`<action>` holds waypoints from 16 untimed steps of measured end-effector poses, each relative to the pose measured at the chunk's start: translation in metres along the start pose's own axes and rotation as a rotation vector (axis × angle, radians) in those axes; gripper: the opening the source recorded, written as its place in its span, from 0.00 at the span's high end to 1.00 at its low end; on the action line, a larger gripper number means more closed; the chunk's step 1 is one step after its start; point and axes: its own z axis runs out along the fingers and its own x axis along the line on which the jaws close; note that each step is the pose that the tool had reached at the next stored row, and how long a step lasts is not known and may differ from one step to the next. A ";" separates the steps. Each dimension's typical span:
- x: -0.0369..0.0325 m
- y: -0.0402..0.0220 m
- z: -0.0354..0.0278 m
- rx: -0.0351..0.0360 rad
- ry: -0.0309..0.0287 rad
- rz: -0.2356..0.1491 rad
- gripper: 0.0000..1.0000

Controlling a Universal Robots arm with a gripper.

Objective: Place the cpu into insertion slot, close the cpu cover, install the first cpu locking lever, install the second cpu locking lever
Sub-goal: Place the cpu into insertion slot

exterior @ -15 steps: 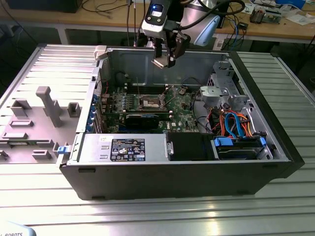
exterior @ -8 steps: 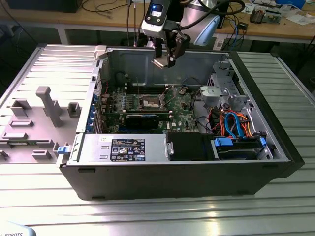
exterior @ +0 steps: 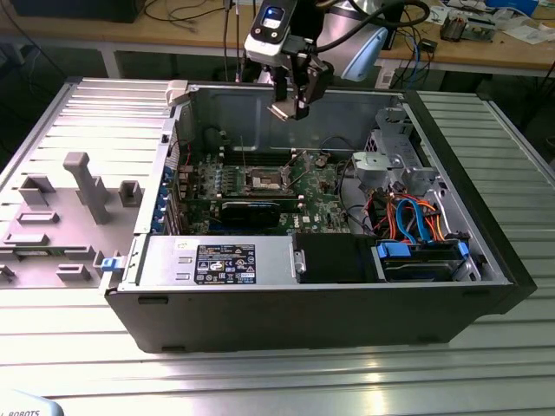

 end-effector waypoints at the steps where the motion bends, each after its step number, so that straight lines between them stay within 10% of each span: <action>1: 0.0000 0.0000 0.0000 -0.0003 -0.0014 0.017 0.46; 16: 0.0003 -0.0004 0.0005 -0.0039 -0.0180 0.201 0.46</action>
